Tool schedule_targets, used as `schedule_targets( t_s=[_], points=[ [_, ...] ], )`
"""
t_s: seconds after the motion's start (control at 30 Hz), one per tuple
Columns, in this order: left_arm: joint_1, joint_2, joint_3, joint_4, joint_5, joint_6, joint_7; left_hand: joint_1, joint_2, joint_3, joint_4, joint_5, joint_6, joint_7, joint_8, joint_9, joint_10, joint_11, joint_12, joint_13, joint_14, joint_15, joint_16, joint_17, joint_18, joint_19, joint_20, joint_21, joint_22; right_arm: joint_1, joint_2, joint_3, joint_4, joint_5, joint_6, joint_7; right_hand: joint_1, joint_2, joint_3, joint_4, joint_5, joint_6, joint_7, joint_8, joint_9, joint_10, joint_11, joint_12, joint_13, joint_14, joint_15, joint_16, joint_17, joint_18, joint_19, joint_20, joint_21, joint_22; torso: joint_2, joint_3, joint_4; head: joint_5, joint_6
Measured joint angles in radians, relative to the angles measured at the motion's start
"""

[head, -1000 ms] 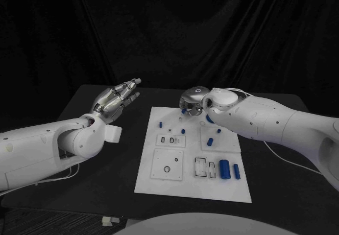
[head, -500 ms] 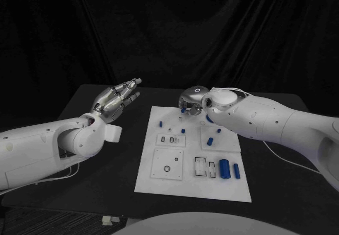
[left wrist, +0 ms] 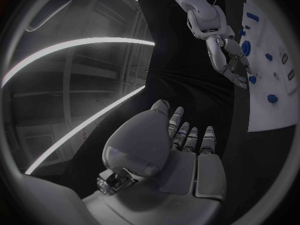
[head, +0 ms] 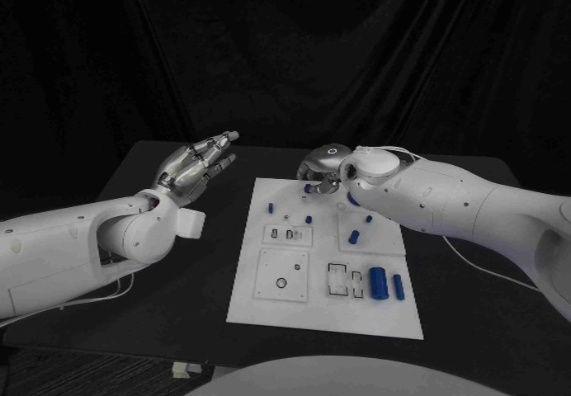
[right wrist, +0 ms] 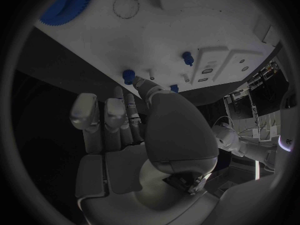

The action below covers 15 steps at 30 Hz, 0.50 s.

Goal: Assemble the parts on the task board

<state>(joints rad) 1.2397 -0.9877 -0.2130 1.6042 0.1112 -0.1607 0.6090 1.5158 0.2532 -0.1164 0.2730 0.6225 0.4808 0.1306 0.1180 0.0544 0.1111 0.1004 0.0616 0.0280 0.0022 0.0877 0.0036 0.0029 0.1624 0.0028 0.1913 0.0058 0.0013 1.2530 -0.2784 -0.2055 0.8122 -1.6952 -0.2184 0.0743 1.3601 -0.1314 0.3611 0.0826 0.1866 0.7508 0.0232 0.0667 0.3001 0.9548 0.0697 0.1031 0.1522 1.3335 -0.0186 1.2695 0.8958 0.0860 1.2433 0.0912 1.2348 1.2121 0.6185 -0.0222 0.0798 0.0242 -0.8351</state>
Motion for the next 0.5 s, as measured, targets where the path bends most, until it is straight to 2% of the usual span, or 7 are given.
schedule_targets(
  t_s=[0.13, 0.17, 0.3, 0.47, 0.5],
  points=[
    [0.000, 0.000, 0.000, 0.000, 0.000, 0.000, -0.001, 0.000, 0.000, 0.000, 0.000, 0.000, 0.000, 0.000, 0.000, 0.000, 0.000, 0.000, 0.000, 0.000, 0.000, 0.000, 0.000, 0.000, 0.000, 0.000, 0.000, 0.000, 0.000, 0.000, -0.003, 0.000, 0.001, 0.000, -0.001, -0.001, 0.000, 0.000, -0.034, -0.006, -0.017, -0.043, -0.018, 0.000, -0.030, -0.063, 0.002, -0.035, -0.001, -0.013, 0.002, -0.012, -0.018, 0.002, -0.013, 0.002, -0.020, -0.007, 0.000, 0.0000, -0.0001, 0.001, -0.001],
    [0.000, 0.000, 0.000, 0.000, 0.000, 0.000, -0.001, 0.000, 0.000, 0.000, 0.000, 0.000, 0.000, 0.000, 0.000, 0.000, 0.000, 0.000, 0.000, 0.000, 0.000, 0.000, 0.000, 0.000, 0.000, 0.000, 0.000, 0.000, 0.000, 0.000, -0.005, 0.000, 0.003, 0.000, -0.003, -0.001, -0.004, 0.004, -0.040, -0.007, -0.021, -0.046, -0.017, 0.000, -0.034, -0.073, 0.003, -0.038, -0.001, -0.019, 0.002, -0.015, -0.025, 0.017, -0.016, 0.002, -0.025, -0.011, 0.000, 0.0000, -0.0001, 0.001, -0.001],
    [0.000, -0.001, 0.000, -0.002, 0.000, 0.000, -0.001, 0.000, 0.000, 0.000, 0.000, 0.000, 0.000, 0.000, 0.000, 0.000, 0.000, 0.000, 0.000, 0.000, 0.000, 0.000, 0.000, 0.000, 0.000, 0.000, 0.000, 0.000, 0.000, 0.003, -0.029, 0.000, 0.022, 0.000, -0.029, 0.001, -0.005, 0.005, -0.054, -0.010, -0.025, -0.046, -0.007, 0.000, -0.044, -0.087, 0.005, -0.038, 0.002, -0.019, 0.002, -0.010, -0.012, 0.016, -0.019, 0.005, -0.028, -0.005, 0.000, 0.0000, -0.0004, 0.004, 0.002],
    [0.000, -0.001, 0.000, -0.006, 0.000, 0.000, -0.002, 0.000, 0.000, 0.000, 0.000, 0.000, 0.000, 0.000, 0.000, 0.000, 0.000, 0.000, 0.000, 0.000, 0.000, 0.000, 0.000, 0.000, 0.000, 0.000, 0.000, 0.000, 0.000, 0.042, -0.117, 0.000, 0.119, 0.001, -0.071, 0.006, 0.006, 0.017, -0.062, -0.009, -0.025, -0.035, 0.004, 0.000, -0.056, -0.041, -0.007, -0.011, 0.025, 0.006, -0.006, 0.012, 0.023, 0.016, 0.006, -0.002, -0.009, 0.019, 0.000, 0.0002, -0.0005, 0.005, 0.004],
    [0.000, -0.002, 0.000, -0.006, 0.000, 0.001, -0.002, 0.000, 0.000, 0.000, 0.000, 0.000, 0.000, 0.000, 0.000, 0.000, 0.000, 0.000, 0.000, 0.000, 0.000, 0.000, 0.000, 0.000, 0.000, 0.000, 0.000, 0.000, 0.000, 0.054, -0.149, 0.000, 0.156, 0.003, -0.079, 0.006, 0.008, 0.019, -0.063, -0.008, -0.025, -0.035, 0.004, 0.000, -0.058, -0.028, -0.009, -0.003, 0.030, 0.006, -0.006, 0.012, 0.021, 0.016, 0.006, -0.002, -0.009, 0.019, 0.000, 0.0003, -0.0005, 0.006, 0.004]
  ],
)
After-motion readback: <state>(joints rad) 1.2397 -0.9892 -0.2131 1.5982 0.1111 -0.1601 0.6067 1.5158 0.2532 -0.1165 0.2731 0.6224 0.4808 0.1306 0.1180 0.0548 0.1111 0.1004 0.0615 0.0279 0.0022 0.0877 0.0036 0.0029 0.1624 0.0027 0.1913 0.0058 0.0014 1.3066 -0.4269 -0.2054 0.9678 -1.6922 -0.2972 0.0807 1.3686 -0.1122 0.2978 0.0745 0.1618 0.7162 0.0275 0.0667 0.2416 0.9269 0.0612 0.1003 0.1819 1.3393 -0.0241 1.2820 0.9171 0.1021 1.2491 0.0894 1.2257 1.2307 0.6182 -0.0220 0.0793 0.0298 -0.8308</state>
